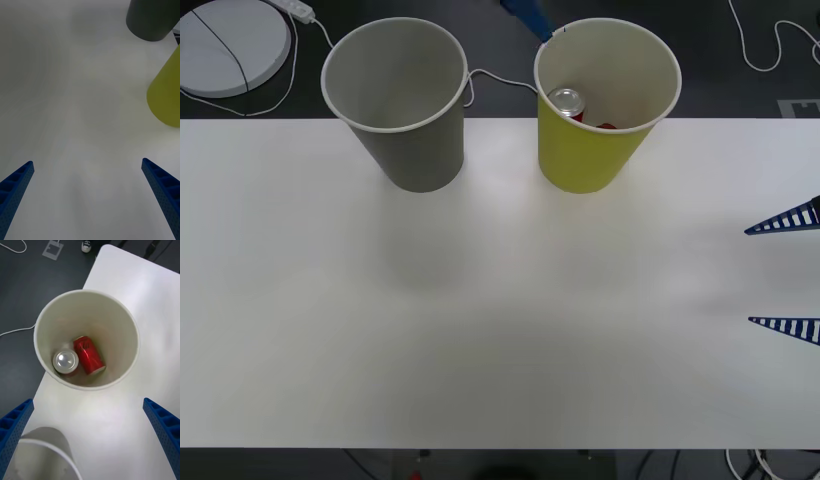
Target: Put the can into the green bin and the plastic bottle into the gray bin
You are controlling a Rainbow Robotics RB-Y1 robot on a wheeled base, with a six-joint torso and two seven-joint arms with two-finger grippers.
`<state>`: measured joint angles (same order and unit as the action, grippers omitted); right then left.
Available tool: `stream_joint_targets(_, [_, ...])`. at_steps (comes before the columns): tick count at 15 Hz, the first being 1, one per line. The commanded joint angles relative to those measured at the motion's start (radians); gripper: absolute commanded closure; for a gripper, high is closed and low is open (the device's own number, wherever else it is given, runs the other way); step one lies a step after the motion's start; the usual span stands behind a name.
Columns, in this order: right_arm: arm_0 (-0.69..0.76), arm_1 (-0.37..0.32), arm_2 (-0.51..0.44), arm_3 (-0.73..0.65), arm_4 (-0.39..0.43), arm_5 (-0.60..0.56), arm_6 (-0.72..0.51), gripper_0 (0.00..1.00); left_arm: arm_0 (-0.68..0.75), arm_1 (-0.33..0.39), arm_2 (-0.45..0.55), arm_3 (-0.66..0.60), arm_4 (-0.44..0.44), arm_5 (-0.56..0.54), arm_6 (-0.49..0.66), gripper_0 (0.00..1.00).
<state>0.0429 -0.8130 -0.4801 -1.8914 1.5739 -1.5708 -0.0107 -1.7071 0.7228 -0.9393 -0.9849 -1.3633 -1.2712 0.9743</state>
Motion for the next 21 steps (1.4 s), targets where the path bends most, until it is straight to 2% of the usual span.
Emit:
stream_joint_targets(1, [0.000, 0.000, 0.000, 0.000, 0.000, 0.000, 0.000, 0.00, 0.095, 0.118, 0.085, -0.182, -0.019, -0.043, 0.004, 0.00])
stream_joint_targets(7, [0.000, 0.000, 0.000, 0.000, 0.000, 0.000, 0.000, 0.00, 0.388, 0.299, 0.349, -0.472, -0.045, -0.109, -0.020, 0.00])
stream_joint_targets(9, [0.000, 0.000, 0.000, 0.000, 0.000, 0.000, 0.000, 0.00, 0.489, 0.337, 0.436, -0.523, -0.037, -0.134, -0.039, 0.00])
stream_joint_targets(11, [0.000, 0.000, 0.000, 0.000, 0.000, 0.000, 0.000, 0.00, 0.618, 0.379, 0.544, -0.581, -0.026, -0.145, -0.106, 0.00])
stream_joint_targets(16, [0.000, 0.000, 0.000, 0.000, 0.000, 0.000, 0.000, 0.00, 0.960, 0.394, 0.807, -0.684, -0.008, -0.146, -0.293, 0.00])
stream_joint_targets(21, [0.000, 0.000, 0.000, 0.000, 0.000, 0.000, 0.000, 0.00, 1.164, 0.392, 0.919, -0.695, 0.023, -0.148, -0.528, 0.00])
